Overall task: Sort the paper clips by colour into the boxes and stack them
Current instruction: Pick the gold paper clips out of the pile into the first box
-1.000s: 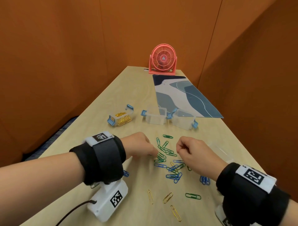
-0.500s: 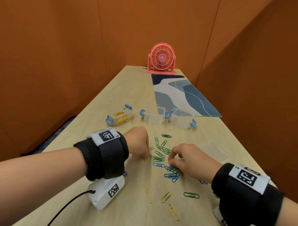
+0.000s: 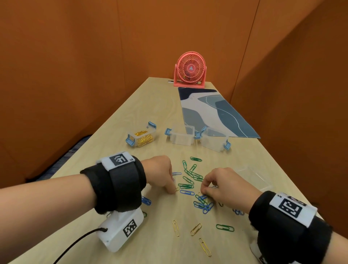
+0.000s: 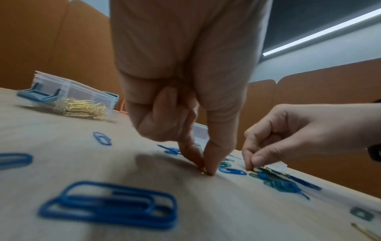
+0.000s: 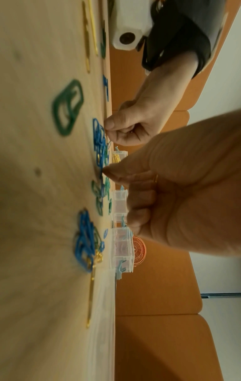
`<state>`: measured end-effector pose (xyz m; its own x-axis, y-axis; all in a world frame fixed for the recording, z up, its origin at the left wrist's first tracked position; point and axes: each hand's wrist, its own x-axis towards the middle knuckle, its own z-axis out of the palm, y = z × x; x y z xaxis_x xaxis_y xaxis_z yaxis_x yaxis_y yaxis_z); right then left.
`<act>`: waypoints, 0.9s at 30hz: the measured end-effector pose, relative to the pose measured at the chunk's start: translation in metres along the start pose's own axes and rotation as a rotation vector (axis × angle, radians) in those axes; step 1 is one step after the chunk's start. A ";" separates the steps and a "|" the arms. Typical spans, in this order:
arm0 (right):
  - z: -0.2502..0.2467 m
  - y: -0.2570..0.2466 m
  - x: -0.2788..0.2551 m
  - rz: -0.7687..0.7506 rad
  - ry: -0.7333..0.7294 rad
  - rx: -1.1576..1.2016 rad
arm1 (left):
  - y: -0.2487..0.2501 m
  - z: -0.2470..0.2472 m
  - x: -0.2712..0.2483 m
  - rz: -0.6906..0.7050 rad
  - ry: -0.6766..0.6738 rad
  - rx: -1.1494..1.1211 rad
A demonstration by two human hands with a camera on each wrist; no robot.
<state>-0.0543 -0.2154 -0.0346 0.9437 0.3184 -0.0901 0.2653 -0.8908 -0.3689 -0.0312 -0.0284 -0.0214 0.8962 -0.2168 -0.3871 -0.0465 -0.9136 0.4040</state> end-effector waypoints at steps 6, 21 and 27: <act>-0.001 -0.002 0.001 0.043 -0.004 -0.002 | -0.004 0.000 -0.013 -0.049 -0.112 -0.145; -0.003 -0.004 -0.005 -0.027 -0.006 0.063 | -0.016 0.009 -0.042 0.114 -0.447 -0.872; -0.002 -0.004 -0.007 -0.009 0.001 -0.002 | -0.013 0.018 -0.047 0.302 -0.246 -0.262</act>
<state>-0.0612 -0.2147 -0.0312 0.9416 0.3257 -0.0855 0.2740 -0.8888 -0.3674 -0.0810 -0.0125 -0.0229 0.7270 -0.5634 -0.3925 -0.1478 -0.6866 0.7118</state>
